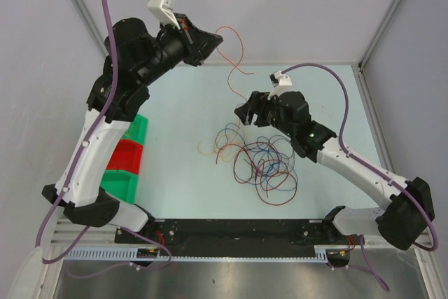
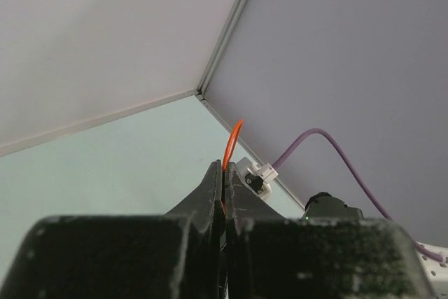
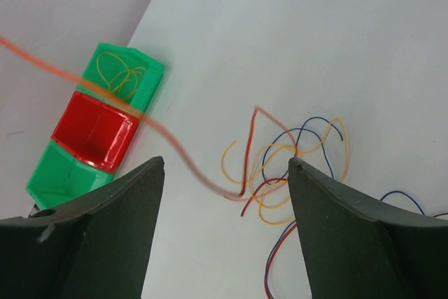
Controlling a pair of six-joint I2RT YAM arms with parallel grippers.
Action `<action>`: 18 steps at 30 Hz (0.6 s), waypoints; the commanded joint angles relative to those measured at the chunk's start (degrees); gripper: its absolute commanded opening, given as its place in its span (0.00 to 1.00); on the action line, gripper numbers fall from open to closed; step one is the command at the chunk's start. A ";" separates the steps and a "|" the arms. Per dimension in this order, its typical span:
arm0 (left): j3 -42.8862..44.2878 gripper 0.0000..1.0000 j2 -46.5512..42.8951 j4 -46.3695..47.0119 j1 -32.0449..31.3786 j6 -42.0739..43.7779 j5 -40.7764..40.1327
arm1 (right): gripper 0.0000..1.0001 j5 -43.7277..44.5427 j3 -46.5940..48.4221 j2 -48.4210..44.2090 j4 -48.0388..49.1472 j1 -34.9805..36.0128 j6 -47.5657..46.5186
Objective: Untangle the cables
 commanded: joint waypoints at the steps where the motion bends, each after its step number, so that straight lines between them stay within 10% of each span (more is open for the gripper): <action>1: -0.48 0.01 -1.84 1.93 -0.28 -0.58 1.51 | 0.71 3.26 4.39 0.57 2.56 0.11 -1.75; 6: -1.10 0.00 -1.75 2.54 -0.28 -0.84 1.69 | 0.56 4.14 5.09 0.74 1.24 0.11 -1.31; 11: -2.07 0.00 -2.01 2.90 -0.28 -0.84 1.34 | 0.02 3.17 5.18 0.48 -1.75 0.28 -0.35; 18: -2.15 0.00 -2.45 1.15 -0.28 1.44 -3.22 | 0.00 3.88 5.18 -1.45 -7.46 0.55 1.15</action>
